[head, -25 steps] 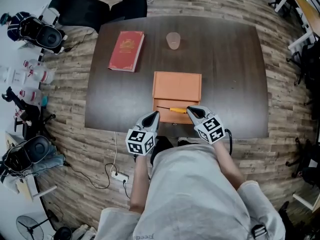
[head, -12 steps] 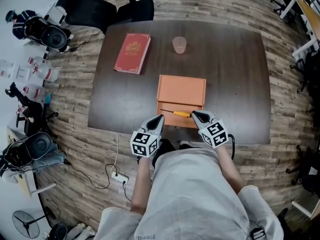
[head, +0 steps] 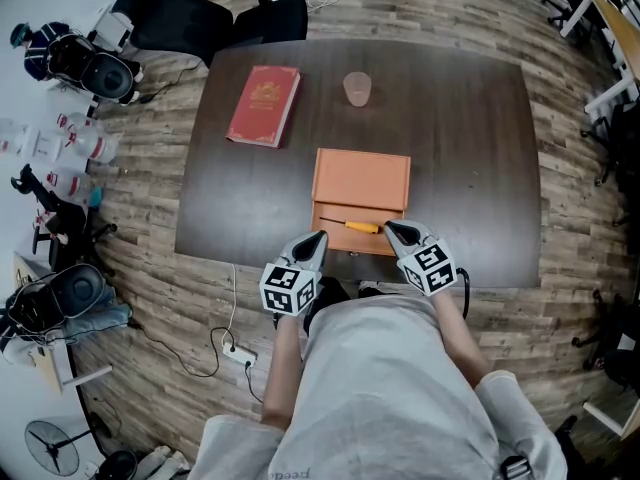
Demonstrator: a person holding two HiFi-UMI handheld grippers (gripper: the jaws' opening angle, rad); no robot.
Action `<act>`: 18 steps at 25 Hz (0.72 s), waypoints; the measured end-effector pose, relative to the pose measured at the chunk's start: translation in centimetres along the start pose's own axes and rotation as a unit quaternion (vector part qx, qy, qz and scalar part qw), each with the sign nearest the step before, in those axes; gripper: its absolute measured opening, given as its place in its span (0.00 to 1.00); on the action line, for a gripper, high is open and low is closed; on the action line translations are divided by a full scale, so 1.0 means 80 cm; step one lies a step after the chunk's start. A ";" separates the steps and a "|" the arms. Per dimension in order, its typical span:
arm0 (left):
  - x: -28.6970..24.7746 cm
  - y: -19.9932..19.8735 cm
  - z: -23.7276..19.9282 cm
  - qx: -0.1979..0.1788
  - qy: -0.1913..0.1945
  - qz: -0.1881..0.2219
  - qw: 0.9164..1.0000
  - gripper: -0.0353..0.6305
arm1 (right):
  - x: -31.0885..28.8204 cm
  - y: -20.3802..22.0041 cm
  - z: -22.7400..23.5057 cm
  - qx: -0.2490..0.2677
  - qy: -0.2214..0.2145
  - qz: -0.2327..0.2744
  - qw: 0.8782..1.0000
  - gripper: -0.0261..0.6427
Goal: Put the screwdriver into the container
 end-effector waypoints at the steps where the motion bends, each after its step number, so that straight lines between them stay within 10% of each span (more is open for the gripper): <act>1: 0.000 -0.001 0.000 0.000 0.000 0.000 1.000 0.13 | 0.000 -0.001 0.000 0.000 0.000 0.000 1.000 0.04; 18: -0.002 0.001 0.002 -0.002 0.001 -0.005 1.000 0.13 | 0.004 0.001 0.003 -0.001 0.003 0.001 1.000 0.04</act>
Point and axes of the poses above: the fingertips, and each gripper's own axes: x backward along the fingers, z to its right, y out of its underside, the point moved 10 cm from there along x, backward along the fingers
